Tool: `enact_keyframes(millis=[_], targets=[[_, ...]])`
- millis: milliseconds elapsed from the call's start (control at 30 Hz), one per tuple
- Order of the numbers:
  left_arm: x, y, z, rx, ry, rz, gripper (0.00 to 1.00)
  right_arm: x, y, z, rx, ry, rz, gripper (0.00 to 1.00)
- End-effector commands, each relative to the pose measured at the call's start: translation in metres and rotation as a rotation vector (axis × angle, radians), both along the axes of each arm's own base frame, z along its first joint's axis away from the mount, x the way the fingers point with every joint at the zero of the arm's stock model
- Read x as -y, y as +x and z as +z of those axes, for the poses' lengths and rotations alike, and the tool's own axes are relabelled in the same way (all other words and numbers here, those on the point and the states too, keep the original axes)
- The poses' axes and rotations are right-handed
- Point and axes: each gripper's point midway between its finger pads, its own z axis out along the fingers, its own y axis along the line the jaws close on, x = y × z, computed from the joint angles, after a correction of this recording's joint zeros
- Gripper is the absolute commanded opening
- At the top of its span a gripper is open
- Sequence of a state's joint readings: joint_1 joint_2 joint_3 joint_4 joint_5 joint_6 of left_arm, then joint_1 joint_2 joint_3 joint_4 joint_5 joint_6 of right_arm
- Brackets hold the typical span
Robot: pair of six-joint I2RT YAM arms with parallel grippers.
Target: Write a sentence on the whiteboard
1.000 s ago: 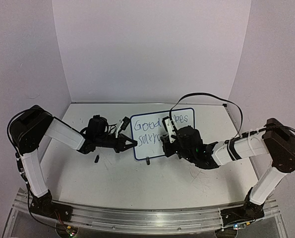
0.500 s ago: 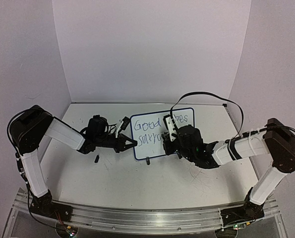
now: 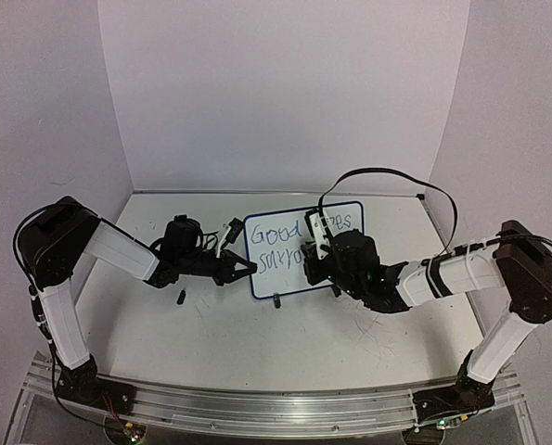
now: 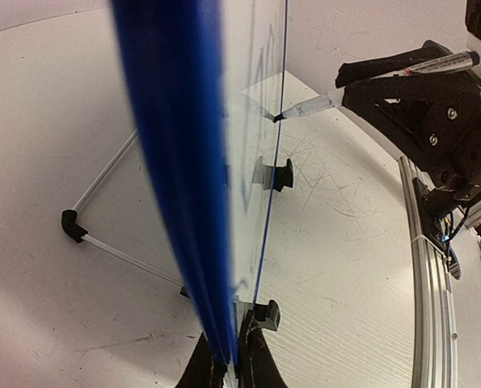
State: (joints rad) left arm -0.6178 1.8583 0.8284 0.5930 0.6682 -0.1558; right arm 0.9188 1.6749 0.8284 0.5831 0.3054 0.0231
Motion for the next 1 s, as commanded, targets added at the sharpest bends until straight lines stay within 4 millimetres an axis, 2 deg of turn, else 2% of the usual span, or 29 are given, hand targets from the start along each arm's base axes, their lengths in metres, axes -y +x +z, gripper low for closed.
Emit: enact_keyframes(millis=[0, 367, 467, 600, 800, 967], targets=[[-0.022, 0.025, -0.01, 0.047, 0.096, 0.138, 0.0, -0.001, 0.012, 0.034, 0.069, 0.063, -0.029, 0.0], [-0.022, 0.025, -0.01, 0.05, 0.098, 0.138, 0.0, -0.013, 0.001, 0.012, 0.004, 0.052, 0.04, 0.0], [-0.022, 0.025, -0.011, 0.05, 0.098, 0.139, 0.0, -0.005, -0.001, 0.017, 0.012, 0.052, 0.016, 0.0], [-0.023, 0.026, -0.01, 0.054, 0.101, 0.145, 0.0, 0.012, -0.01, 0.041, 0.042, 0.099, 0.006, 0.0], [-0.022, 0.025, -0.009, 0.052, 0.097, 0.139, 0.0, 0.018, -0.007, 0.027, 0.009, 0.093, 0.018, 0.0], [-0.022, 0.026, -0.01, 0.053, 0.098, 0.141, 0.0, 0.002, -0.003, 0.025, 0.003, 0.099, 0.057, 0.0]])
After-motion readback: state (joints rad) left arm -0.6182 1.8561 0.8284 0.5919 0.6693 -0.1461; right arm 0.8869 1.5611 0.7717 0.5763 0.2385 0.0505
